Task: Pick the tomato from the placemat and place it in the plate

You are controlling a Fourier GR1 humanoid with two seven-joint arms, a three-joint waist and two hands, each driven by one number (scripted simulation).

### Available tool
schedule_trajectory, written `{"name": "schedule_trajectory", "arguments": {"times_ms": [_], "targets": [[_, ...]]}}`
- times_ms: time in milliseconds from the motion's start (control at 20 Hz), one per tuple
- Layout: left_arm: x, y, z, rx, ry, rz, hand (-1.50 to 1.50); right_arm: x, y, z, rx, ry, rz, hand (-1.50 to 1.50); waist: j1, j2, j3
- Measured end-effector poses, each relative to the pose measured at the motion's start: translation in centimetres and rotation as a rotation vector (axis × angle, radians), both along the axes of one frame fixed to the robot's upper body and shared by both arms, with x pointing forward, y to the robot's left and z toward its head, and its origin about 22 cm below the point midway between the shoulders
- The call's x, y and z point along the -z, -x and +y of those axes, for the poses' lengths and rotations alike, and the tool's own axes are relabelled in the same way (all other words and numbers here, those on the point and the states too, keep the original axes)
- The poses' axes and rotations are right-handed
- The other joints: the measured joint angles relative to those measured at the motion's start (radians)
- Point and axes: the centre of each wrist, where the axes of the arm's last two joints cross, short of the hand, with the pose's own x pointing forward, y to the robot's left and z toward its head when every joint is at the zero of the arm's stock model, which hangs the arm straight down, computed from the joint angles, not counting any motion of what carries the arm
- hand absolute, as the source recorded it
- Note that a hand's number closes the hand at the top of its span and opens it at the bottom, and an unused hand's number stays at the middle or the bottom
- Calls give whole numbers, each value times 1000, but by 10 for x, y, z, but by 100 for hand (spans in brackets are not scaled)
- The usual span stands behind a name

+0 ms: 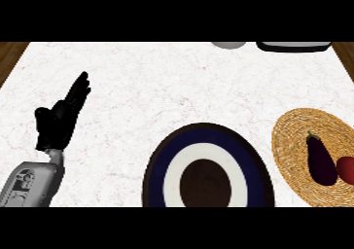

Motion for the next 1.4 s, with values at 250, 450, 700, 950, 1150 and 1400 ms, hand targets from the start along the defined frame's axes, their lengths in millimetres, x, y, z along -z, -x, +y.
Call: {"name": "schedule_trajectory", "arguments": {"times_ms": [250, 450, 700, 950, 1150, 1400], "targets": [[2, -4, -7, -5, -5, -1, 0, 16, 3, -5, 5, 2, 28, -150, -3, 0, 0], [2, -7, -8, -6, 0, -6, 0, 28, 5, -12, 10, -1, 46, -150, -3, -1, 0], [8, -5, -10, -9, -3, -6, 0, 42, -1, -12, 0, 23, 19, 150, -2, 0, 0], [2, -1, -4, -10, -1, 2, 0, 53, -3, -23, -5, 47, -34, 150, 0, -1, -1], [5, -3, -1, -12, 0, -1, 0, 55, -2, -27, -10, 59, -71, 150, -2, -1, -1], [10, 3, -3, -23, 1, 5, 0, 70, 45, -12, -99, 23, -98, 150, -16, -7, -7]]}}
